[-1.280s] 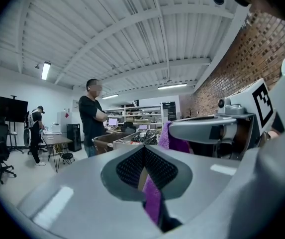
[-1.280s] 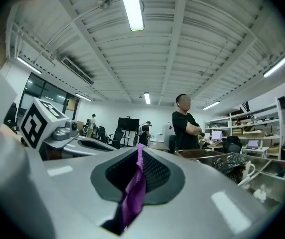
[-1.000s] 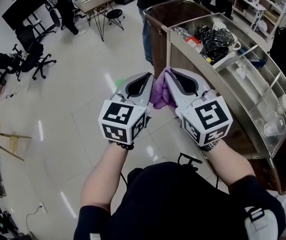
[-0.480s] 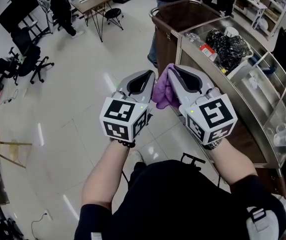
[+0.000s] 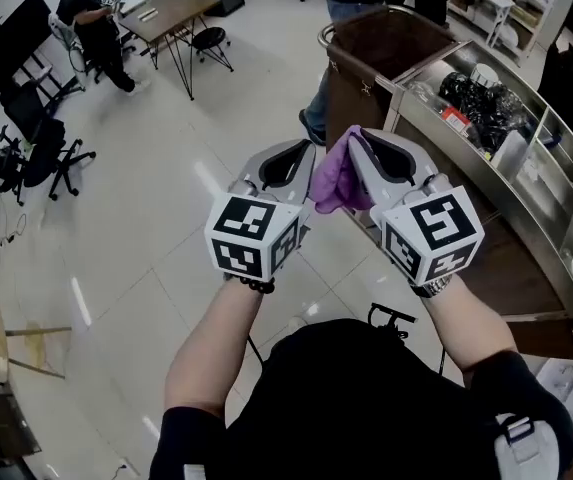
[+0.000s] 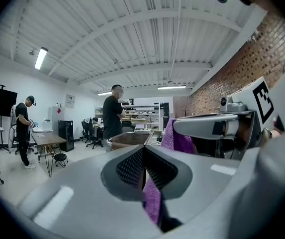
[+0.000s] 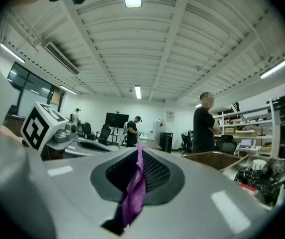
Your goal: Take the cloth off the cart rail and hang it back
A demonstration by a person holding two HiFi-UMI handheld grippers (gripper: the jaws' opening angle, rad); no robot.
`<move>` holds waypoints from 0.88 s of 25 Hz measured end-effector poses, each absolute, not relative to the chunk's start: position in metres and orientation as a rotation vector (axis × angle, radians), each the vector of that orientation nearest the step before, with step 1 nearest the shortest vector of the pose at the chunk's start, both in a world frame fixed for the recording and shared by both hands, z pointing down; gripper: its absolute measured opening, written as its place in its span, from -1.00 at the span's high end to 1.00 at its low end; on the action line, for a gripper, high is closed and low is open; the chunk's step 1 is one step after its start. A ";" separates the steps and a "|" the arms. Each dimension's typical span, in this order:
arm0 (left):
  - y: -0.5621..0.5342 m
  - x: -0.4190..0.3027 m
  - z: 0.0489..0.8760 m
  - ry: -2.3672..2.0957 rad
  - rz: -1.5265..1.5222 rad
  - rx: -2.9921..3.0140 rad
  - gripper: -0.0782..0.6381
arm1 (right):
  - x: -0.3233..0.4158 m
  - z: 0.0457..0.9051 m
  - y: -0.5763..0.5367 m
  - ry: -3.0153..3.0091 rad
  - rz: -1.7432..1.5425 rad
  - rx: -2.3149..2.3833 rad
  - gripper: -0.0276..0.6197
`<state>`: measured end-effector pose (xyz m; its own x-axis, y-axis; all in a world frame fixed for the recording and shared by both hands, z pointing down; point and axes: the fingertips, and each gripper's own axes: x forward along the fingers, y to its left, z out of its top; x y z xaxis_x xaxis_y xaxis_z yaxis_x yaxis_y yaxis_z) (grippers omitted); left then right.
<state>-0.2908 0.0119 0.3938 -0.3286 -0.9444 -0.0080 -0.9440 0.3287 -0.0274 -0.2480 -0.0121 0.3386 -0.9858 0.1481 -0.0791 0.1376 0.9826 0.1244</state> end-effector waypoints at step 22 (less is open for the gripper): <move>0.053 -0.403 0.395 2.474 -0.017 -1.910 0.78 | -0.365 0.334 0.034 3.062 0.189 0.117 0.84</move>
